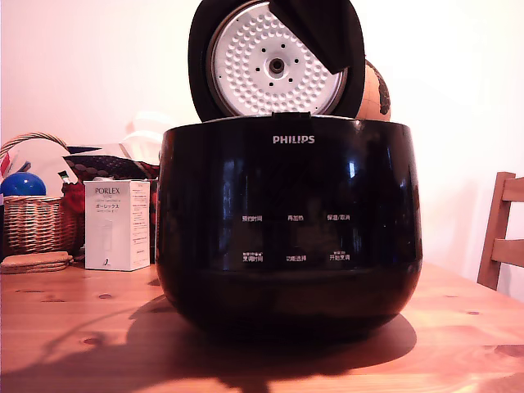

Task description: Place the pot you are holding inside the rice cooker

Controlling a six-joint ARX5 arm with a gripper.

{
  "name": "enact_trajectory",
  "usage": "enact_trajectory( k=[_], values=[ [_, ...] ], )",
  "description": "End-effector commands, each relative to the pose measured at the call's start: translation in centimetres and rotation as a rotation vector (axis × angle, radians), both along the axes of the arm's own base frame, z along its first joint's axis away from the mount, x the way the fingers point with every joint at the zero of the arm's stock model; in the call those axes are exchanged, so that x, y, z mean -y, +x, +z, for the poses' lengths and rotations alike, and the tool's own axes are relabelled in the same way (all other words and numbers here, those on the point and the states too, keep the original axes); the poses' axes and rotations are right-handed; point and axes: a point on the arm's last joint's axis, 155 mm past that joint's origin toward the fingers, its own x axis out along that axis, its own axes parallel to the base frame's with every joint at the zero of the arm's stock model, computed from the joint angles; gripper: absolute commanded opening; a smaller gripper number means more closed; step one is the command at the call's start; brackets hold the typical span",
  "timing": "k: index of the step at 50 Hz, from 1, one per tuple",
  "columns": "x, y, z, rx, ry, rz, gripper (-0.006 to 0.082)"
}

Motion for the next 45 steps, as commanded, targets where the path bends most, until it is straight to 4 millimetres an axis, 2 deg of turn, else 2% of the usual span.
enact_trajectory(
  k=[1, 12, 20, 31, 45],
  values=[
    [0.0, 0.2, 1.8, 0.021, -0.045, 0.026, -0.0028],
    [-1.0, 2.7, 3.8, 0.029, -0.100, 0.267, -0.0023],
    [-3.8, 5.6, 6.2, 0.095, -0.136, 0.407, -0.0023],
    [-10.6, 9.1, 10.5, 0.217, -0.178, 0.591, -0.0023],
    [-21.1, 11.6, 15.8, 0.370, -0.226, 0.841, -0.0023]
  ],
)
